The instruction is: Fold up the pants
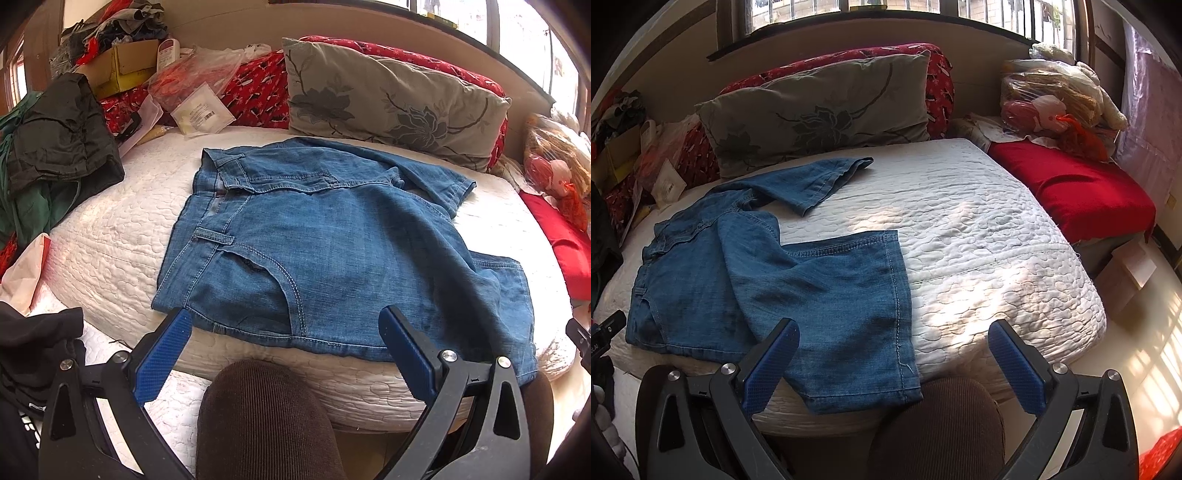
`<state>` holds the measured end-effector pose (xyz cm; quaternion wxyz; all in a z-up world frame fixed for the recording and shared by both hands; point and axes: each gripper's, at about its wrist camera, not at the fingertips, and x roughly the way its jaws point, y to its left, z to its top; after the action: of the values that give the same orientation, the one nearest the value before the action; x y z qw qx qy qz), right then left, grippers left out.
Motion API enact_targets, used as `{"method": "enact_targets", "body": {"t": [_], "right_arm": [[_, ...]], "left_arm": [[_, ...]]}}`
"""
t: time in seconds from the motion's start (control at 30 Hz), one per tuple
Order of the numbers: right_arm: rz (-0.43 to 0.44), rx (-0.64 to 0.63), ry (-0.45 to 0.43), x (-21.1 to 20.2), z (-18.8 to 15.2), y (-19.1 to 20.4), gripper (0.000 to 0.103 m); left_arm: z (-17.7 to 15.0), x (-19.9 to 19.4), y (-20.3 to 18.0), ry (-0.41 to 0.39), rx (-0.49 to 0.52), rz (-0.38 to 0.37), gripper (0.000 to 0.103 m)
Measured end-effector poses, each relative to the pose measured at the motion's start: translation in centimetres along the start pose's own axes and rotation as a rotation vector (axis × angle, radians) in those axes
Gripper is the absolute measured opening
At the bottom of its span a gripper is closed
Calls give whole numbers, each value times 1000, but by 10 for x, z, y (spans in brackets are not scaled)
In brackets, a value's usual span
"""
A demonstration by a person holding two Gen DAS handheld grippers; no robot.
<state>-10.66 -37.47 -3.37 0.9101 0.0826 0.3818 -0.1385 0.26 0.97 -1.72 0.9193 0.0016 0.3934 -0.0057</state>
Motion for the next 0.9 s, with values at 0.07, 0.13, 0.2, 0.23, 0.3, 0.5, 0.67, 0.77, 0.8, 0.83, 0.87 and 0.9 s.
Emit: {"method": "enact_targets", "body": {"t": [0.07, 0.13, 0.2, 0.23, 0.3, 0.5, 0.67, 0.77, 0.8, 0.83, 0.87, 0.9], "right_arm": [[0, 1, 0, 0, 0, 0, 103], [0, 4, 2, -1, -1, 0, 103], [0, 5, 3, -1, -1, 0, 103], [0, 5, 2, -1, -1, 0, 103], [1, 4, 3, -1, -1, 0, 103], [2, 1, 6, 0, -1, 0, 103], [3, 4, 7, 0, -2, 0, 103], [4, 7, 9, 1, -3, 0, 103], [3, 6, 9, 1, -3, 0, 103], [3, 7, 11, 1, -3, 0, 103], [4, 9, 11, 2, -3, -1, 103], [4, 9, 13, 2, -3, -1, 103]], "left_arm": [[0, -1, -1, 0, 3, -4, 102], [-1, -2, -2, -3, 3, -5, 102], [0, -3, -1, -8, 0, -7, 102], [-1, -3, -1, -11, -1, -6, 102], [-1, -4, -1, -15, -1, -3, 102], [-1, -4, -1, -19, -1, -1, 102], [-1, -4, -1, -18, 1, -2, 102], [-1, -4, -1, -16, 3, -2, 102], [-1, -4, -1, -16, 3, -2, 102], [-1, -3, -1, -15, 3, -1, 102], [-1, -3, -1, -15, 2, -3, 102], [-1, -3, -1, -14, 2, -2, 102]]}}
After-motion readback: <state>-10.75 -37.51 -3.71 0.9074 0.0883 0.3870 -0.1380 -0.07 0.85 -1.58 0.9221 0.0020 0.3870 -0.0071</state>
